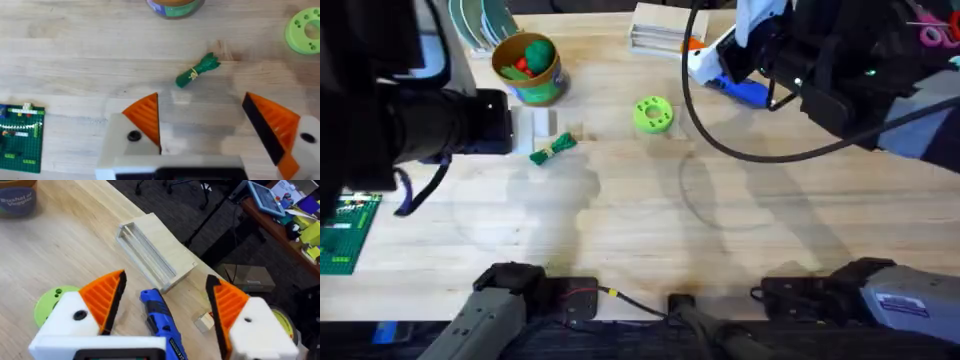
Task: Pick up the gripper from the table and insert it into the empty holder that is missing its gripper. Then pick up a screw, insert it into the mounting hole, and use the screwdriver to tighten it. Finally, clean up the table by picking up the vegetable and placing it into the bucket.
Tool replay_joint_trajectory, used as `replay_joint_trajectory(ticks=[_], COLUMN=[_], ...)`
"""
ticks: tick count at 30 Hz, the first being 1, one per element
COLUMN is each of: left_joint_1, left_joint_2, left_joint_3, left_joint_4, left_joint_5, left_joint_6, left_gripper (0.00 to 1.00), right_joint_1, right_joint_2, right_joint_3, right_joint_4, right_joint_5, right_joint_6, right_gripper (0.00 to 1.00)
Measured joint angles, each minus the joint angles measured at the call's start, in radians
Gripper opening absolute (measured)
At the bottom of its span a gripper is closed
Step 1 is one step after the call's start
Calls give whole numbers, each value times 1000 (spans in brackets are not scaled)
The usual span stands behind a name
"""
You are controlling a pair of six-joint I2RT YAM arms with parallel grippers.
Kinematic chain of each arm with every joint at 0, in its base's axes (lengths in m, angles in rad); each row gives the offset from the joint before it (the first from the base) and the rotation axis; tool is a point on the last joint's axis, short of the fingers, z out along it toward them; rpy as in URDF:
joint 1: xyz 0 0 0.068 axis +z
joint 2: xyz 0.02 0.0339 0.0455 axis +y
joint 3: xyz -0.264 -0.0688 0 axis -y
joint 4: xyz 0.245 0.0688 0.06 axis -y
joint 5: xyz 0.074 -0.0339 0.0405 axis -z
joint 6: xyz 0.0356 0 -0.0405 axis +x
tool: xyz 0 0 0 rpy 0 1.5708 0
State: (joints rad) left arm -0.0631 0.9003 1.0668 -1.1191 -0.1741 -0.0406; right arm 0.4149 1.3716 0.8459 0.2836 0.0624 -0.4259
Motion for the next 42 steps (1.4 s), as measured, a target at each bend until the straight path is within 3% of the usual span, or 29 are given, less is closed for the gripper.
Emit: replay_joint_trajectory(ticks=[4, 7, 13, 14, 16, 25, 33, 42], left_joint_1=[0, 0, 0, 0, 0, 35, 69, 75], left_joint_2=[59, 120, 285, 346, 393, 627, 745, 807], left_joint_3=[0, 0, 0, 0, 0, 0, 0, 0], left_joint_4=[0, -6, -15, -14, -7, 74, 207, 222], left_joint_5=[-3, 0, 39, 56, 61, 104, 130, 159], left_joint_6=[-6, 30, 202, 301, 359, 513, 574, 589], left_gripper=[992, 993, 993, 993, 993, 993, 993, 993], right_joint_1=[0, 0, 0, 0, 0, 0, 0, 0], right_joint_2=[0, 0, 0, 0, 0, 0, 0, 0], right_joint_3=[0, 0, 0, 0, 0, 0, 0, 0], right_joint_4=[0, 0, 0, 0, 0, 0, -7, -11], right_joint_5=[0, 0, 0, 0, 0, 0, 0, 0], right_joint_6=[0, 0, 0, 0, 0, 0, 0, 0], right_gripper=[994, 994, 994, 994, 994, 994, 994, 994])
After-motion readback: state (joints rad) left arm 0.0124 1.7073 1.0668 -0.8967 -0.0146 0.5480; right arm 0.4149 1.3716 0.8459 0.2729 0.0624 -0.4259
